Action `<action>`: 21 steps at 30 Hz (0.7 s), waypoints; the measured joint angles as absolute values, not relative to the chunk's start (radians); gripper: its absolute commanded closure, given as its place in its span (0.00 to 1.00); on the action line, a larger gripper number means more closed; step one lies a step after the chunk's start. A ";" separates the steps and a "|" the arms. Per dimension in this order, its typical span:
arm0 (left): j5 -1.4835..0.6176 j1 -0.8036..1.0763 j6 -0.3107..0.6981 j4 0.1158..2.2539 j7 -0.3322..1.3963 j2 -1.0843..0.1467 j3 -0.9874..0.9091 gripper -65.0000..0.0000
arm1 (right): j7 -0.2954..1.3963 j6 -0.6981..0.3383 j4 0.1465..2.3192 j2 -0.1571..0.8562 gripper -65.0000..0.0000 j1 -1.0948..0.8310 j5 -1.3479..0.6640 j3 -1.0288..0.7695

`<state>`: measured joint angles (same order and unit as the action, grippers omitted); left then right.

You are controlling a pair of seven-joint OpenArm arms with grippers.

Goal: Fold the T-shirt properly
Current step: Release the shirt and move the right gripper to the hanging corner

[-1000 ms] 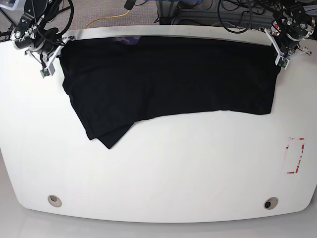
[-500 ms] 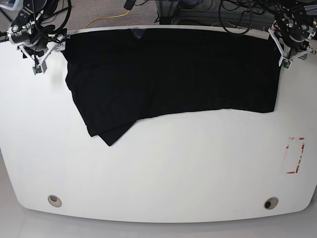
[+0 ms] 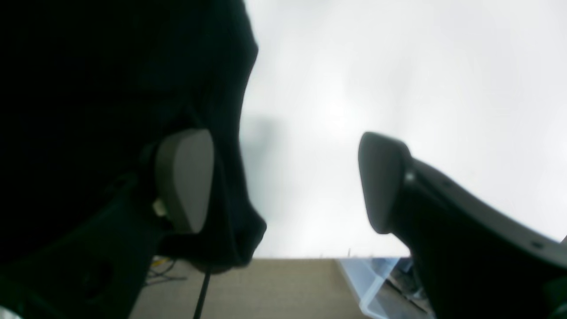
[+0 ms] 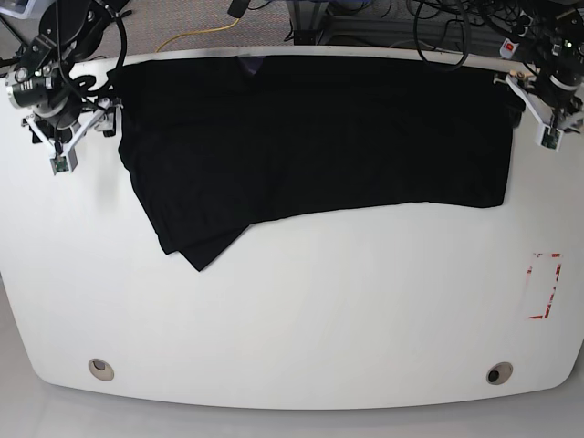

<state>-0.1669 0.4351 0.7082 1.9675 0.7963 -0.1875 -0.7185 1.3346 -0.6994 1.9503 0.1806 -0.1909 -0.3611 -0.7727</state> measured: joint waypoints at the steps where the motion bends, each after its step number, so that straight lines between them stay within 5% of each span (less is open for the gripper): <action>1: -0.166 0.413 0.707 1.967 0.796 -0.191 -0.730 0.44 | 1.341 -0.699 1.949 0.182 0.25 -0.171 -0.356 -0.756; 8: -0.151 0.313 0.704 1.965 0.796 -0.192 -0.740 0.44 | 1.329 -0.698 1.916 0.180 0.25 -0.009 -0.367 -0.603; 21: -0.002 0.119 0.705 1.900 0.797 -0.163 -0.742 0.44 | 1.208 -0.697 1.513 0.209 0.25 0.324 -0.271 -0.361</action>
